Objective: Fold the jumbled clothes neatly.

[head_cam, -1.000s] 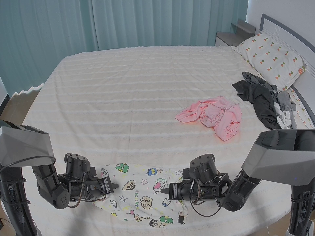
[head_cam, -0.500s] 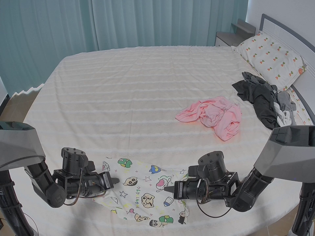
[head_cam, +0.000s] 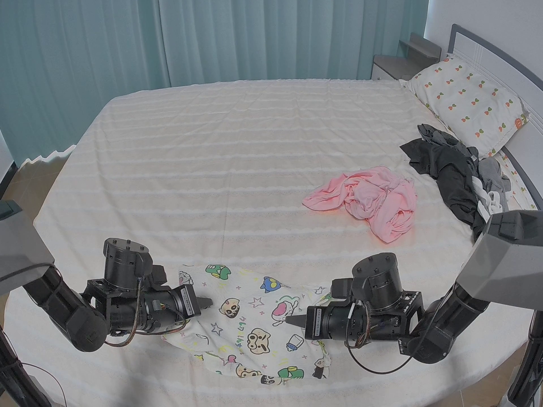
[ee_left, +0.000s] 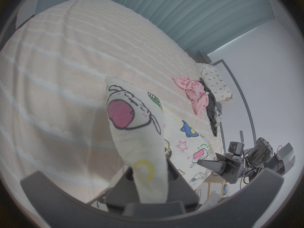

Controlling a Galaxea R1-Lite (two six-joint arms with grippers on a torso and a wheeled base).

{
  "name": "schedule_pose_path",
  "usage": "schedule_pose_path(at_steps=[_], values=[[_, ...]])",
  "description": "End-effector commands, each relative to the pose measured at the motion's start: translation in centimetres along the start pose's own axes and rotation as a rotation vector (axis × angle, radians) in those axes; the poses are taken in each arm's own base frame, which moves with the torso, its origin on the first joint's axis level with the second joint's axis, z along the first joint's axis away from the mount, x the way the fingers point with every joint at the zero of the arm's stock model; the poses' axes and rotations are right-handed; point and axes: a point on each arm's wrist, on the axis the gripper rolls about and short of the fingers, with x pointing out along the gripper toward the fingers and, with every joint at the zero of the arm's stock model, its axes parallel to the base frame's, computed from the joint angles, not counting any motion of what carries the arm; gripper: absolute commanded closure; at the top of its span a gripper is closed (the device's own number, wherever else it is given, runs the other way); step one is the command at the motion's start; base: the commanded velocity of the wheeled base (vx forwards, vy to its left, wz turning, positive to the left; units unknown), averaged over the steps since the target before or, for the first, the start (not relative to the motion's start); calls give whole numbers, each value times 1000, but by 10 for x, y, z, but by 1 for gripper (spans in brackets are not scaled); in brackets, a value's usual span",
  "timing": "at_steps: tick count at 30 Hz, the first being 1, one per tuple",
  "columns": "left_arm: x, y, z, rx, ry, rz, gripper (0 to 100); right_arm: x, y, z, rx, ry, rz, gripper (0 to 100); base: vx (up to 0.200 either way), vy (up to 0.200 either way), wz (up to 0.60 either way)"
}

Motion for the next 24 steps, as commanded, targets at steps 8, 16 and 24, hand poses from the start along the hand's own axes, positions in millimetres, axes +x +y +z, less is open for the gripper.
schedule_pose_path(at_steps=[8, 16, 24], values=[[-13, -26, -5, 21, -7, -79, 100, -12, 2, 0, 2, -9, 0, 100, 0, -200, 0], [-16, -34, -10, 31, 19, -91, 100, -22, 4, 1, 2, -17, 5, 100, 0, -200, 0], [-13, -39, -14, 43, 40, -102, 100, -30, -2, 2, 16, -24, -16, 100, 0, -200, 0]])
